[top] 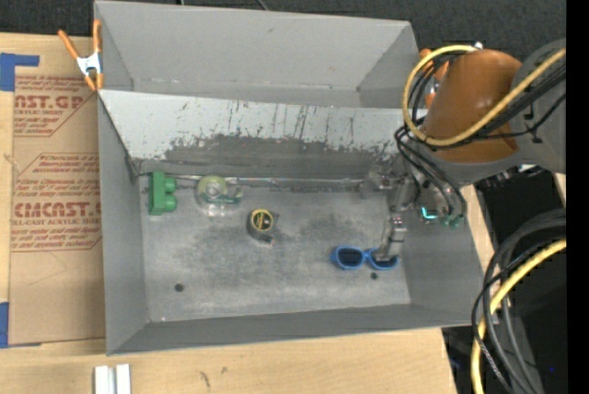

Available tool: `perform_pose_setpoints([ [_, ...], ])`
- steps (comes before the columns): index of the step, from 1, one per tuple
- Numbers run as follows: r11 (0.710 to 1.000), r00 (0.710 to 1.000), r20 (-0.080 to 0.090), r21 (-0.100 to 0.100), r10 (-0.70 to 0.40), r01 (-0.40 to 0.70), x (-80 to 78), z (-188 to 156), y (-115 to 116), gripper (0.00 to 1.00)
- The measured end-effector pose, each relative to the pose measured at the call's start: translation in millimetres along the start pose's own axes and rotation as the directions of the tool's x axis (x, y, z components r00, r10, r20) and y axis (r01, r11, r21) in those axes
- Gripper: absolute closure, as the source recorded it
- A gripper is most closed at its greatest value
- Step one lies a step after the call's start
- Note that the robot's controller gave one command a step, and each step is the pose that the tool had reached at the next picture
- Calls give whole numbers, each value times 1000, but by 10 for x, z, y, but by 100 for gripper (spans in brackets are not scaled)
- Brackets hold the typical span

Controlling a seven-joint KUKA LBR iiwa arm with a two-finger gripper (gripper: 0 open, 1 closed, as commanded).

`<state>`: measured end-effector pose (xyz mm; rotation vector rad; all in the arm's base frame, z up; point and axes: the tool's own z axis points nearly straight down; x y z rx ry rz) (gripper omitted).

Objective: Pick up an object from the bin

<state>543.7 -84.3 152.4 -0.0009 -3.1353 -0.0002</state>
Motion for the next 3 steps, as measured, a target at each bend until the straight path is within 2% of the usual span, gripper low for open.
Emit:
perform_pose_setpoints([
  [1,998,998,-4,-2,65,-65,394,777,7,0],
  [2,998,998,6,0,63,-63,360,735,1,100],
  [3,995,995,16,0,103,-103,347,-542,-87,100],
])
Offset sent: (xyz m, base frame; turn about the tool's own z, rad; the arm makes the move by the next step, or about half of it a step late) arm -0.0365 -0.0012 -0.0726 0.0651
